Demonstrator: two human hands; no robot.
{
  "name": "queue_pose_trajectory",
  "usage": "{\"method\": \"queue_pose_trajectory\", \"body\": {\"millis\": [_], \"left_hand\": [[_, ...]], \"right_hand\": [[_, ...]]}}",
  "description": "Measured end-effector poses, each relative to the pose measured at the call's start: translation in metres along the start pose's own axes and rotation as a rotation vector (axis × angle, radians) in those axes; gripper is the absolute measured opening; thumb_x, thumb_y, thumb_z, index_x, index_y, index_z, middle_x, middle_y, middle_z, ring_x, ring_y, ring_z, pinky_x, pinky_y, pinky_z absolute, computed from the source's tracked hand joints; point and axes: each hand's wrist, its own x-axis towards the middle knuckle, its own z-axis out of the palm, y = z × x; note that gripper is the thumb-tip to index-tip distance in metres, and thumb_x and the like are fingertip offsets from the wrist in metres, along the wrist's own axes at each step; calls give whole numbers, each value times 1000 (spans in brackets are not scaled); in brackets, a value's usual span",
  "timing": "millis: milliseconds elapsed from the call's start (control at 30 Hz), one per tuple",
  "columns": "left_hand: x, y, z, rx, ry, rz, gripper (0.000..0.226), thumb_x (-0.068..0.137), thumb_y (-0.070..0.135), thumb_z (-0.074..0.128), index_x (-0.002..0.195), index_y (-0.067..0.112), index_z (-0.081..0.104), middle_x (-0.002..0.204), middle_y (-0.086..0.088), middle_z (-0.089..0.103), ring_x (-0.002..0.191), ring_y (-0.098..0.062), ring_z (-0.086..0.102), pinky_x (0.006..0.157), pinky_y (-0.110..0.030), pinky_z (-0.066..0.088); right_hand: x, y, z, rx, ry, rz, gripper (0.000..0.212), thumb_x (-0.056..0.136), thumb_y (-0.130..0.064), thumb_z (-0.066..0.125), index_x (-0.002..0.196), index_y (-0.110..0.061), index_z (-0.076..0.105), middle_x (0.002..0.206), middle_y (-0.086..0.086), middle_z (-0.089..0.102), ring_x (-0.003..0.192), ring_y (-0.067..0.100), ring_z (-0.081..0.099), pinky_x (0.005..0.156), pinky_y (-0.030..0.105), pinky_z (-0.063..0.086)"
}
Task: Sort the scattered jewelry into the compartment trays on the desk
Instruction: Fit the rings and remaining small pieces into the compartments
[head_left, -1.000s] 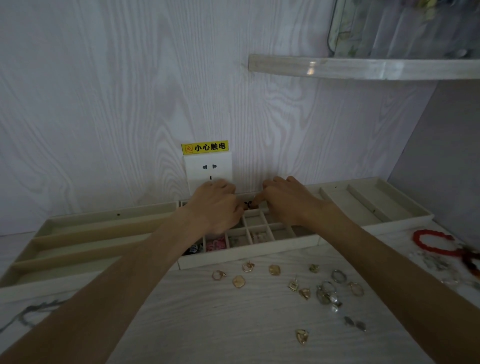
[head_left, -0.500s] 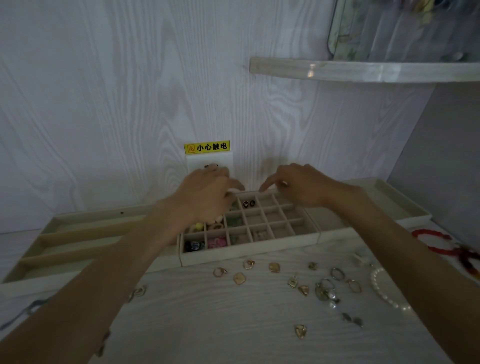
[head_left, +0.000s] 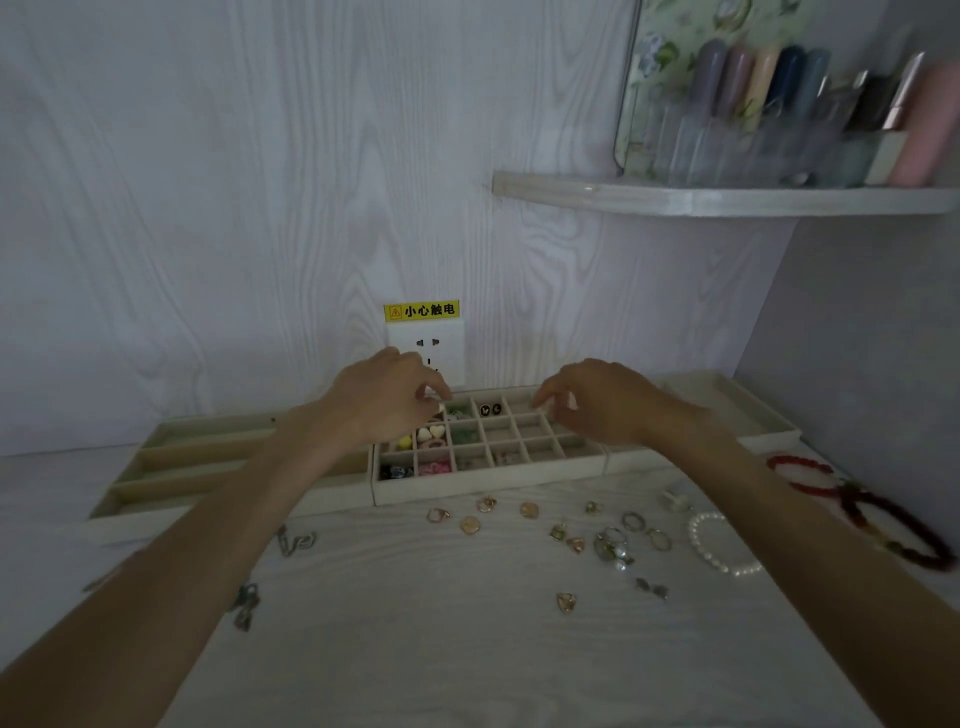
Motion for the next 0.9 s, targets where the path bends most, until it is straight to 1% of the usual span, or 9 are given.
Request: {"method": "queue_pose_trajectory", "body": {"millis": [100,167,267,333,400,500,567,700,900], "left_hand": [[16,5,11,-62,4,-31,27,94,25,47,115,32,64,91,5,54,99,-16,51,84,-34,46],[28,9,20,-69,-24,-29,30,93,22,46,117,31,63,104,-2,57,109,-20,51,89,-37,47],[49,11,30,-38,-44,-13,33,94,23,45,124,29,59,124,-8,52,123,-22,43,96,-39,43],[57,11,34,-35,-18,-2,32,95,24,46,123,28,61,122,-8,54,123,-22,43,97,-38,42],[61,8,37,-32,-8,16,32,94,22,46,120,27,63,118,-7,55,119,-22,46,94,-36,44],[61,4,42,-19,-15,46,35,94,21,43,121,29,63,114,-7,56,117,-23,47,92,-34,44],[61,2,45,8,-28,62,36,94,22,42,123,30,61,112,-5,54,115,-23,45,90,-33,40],[62,3,49,41,-47,77,37,96,26,39,126,33,59,108,-5,51,112,-23,43,86,-30,36],[64,2,55,78,-78,87,39,96,27,38,130,38,53,108,-6,50,115,-23,41,89,-33,36]], "right_hand": [[21,-4,12,-8,83,53,26,93,-20,52,115,-26,64,118,1,62,108,17,55,92,28,37],[36,-6,20,-3,106,96,26,91,-18,53,112,-26,66,123,2,61,110,18,55,94,29,37],[58,-6,29,-16,134,107,30,90,-14,52,113,-26,66,128,0,59,115,18,53,98,31,35],[65,-5,35,-53,145,70,34,89,-11,51,115,-27,66,124,1,60,115,19,52,94,31,35],[70,-2,42,-92,161,21,38,88,-8,50,115,-30,66,117,2,61,110,21,53,84,28,33],[72,1,51,-109,209,-23,38,89,-10,49,114,-32,67,111,3,61,105,22,53,77,27,29],[74,1,54,-121,233,-28,37,89,-11,49,113,-31,68,108,3,61,104,22,53,77,28,28],[76,-4,53,-169,198,-26,35,86,-9,50,106,-28,71,105,4,59,103,22,52,78,29,26],[78,-7,50,-59,142,-12,39,86,-8,49,109,-31,70,108,4,60,105,22,51,81,31,29]]}}
